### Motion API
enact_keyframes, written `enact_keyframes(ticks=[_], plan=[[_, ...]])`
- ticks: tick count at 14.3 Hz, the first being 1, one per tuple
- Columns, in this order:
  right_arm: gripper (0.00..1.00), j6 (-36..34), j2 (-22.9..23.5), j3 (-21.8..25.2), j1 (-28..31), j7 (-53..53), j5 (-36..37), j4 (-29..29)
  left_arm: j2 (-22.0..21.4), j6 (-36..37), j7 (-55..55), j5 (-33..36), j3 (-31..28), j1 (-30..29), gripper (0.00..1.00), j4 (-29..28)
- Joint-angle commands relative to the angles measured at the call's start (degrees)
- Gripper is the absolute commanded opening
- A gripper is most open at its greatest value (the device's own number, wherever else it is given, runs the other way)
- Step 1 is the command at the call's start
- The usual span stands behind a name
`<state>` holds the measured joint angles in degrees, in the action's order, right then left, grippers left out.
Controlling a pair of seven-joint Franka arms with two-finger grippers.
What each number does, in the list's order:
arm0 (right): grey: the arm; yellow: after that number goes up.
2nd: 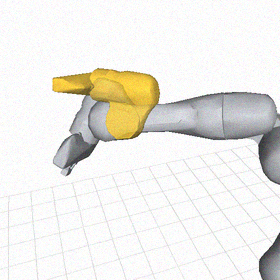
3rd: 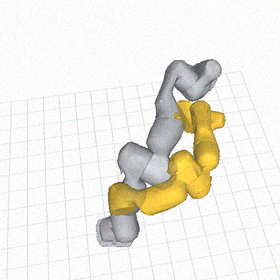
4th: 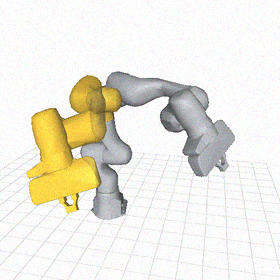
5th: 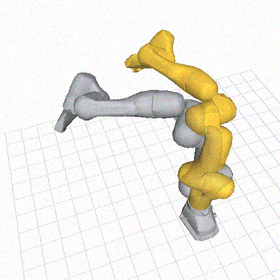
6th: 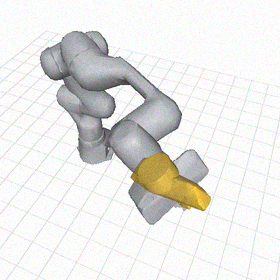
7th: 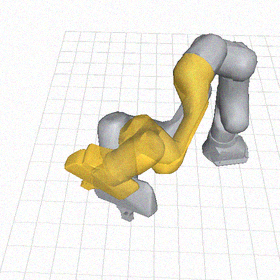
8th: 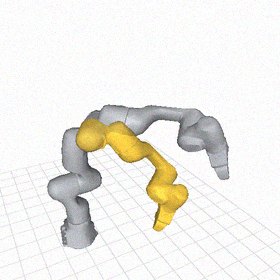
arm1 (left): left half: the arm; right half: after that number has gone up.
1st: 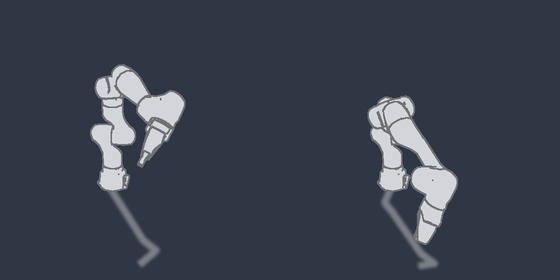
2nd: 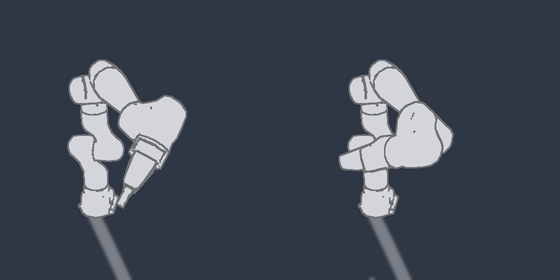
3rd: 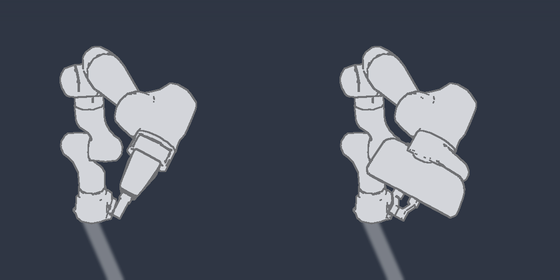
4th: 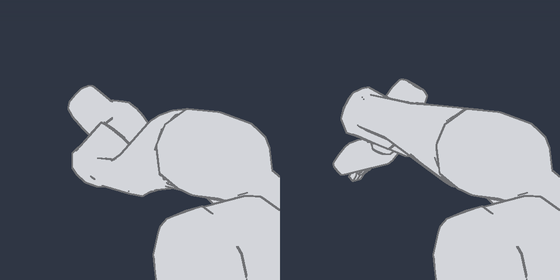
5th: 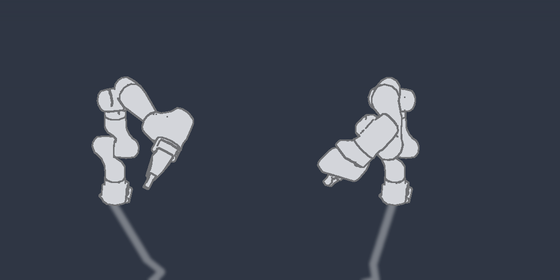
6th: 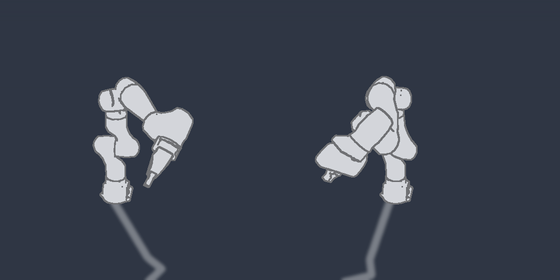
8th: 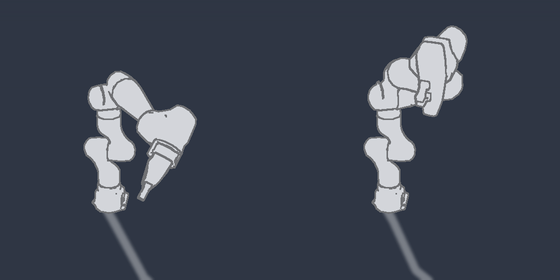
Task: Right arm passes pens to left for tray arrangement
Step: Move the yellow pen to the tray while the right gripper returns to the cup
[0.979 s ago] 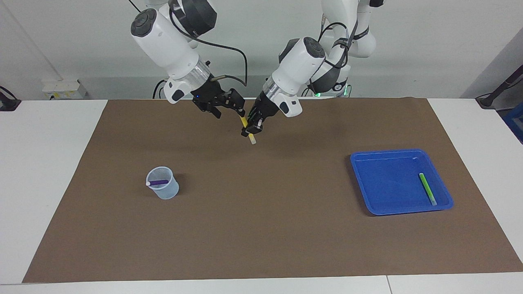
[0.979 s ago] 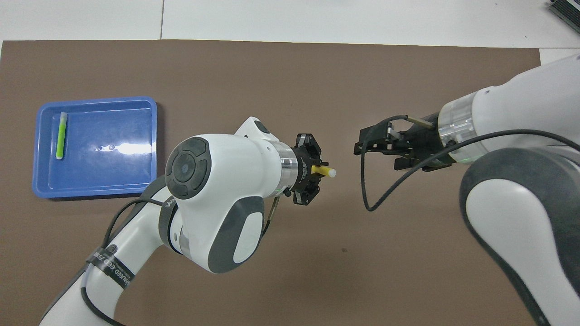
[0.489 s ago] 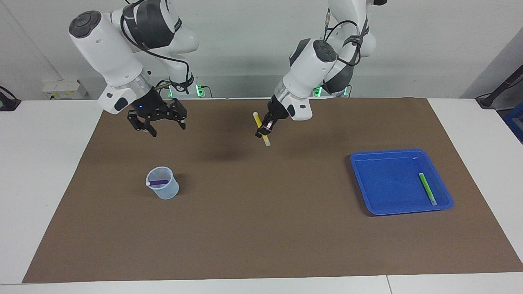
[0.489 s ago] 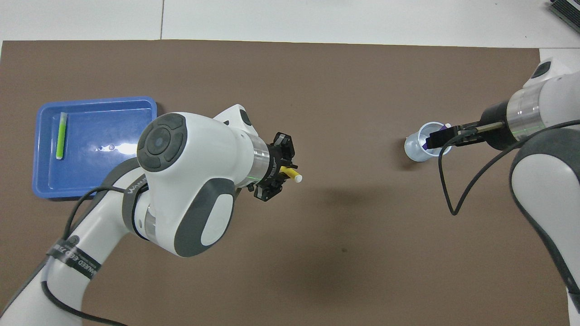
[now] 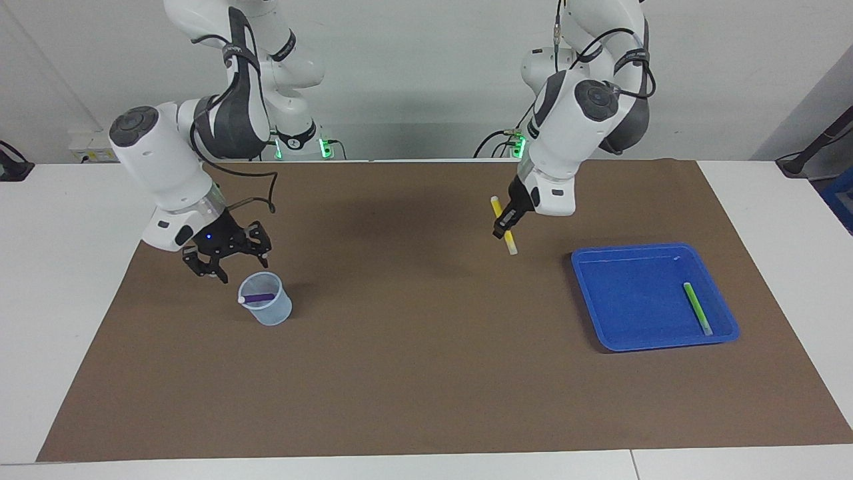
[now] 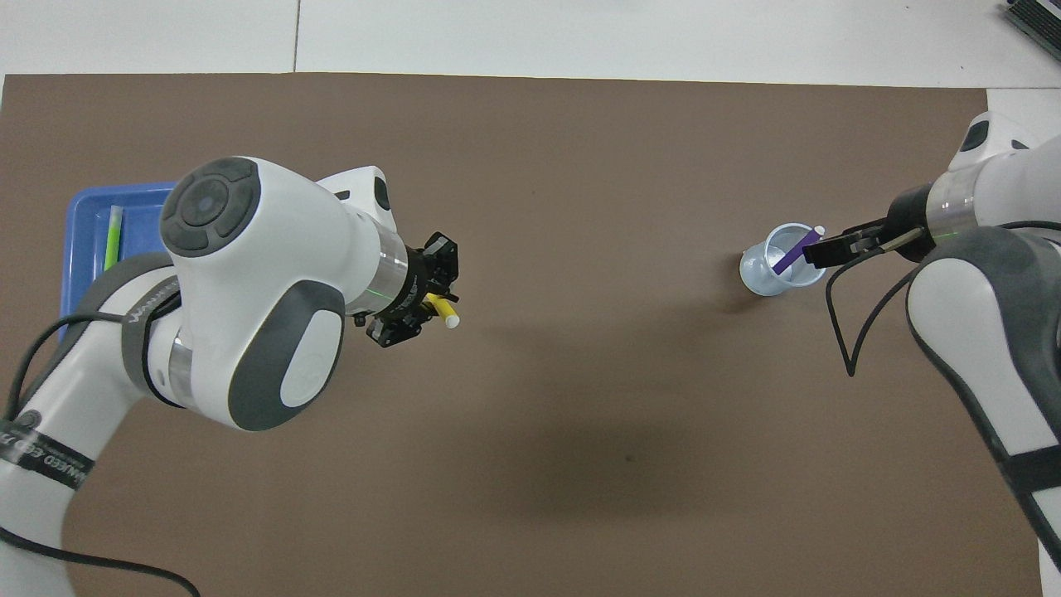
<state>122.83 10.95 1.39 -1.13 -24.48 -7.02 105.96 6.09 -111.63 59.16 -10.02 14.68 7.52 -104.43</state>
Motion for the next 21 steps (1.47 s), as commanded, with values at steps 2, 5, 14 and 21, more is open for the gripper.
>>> enact_keyframes(ticks=[2,5,14,21], plan=[[0.56,4.25,3.02,-0.69,0.86,-1.27,2.62,-0.14,-1.16,4.22,-17.09,6.05,0.35,-9.6,0.0,-0.07],[0.54,5.14,3.64,-0.6,1.04,-1.36,3.76,-0.22,-1.17,4.23,-30.82,10.89,0.35,-16.9,0.0,-0.07],[0.41,5.23,3.99,-0.69,1.83,-1.71,4.03,0.13,1.37,-12.89,-56.41,16.26,0.44,-27.2,0.0,-3.5],[0.4,4.62,4.08,-0.69,1.74,2.14,3.94,-0.05,11.56,-26.86,-61.62,16.17,0.44,-28.35,0.0,-4.38]])
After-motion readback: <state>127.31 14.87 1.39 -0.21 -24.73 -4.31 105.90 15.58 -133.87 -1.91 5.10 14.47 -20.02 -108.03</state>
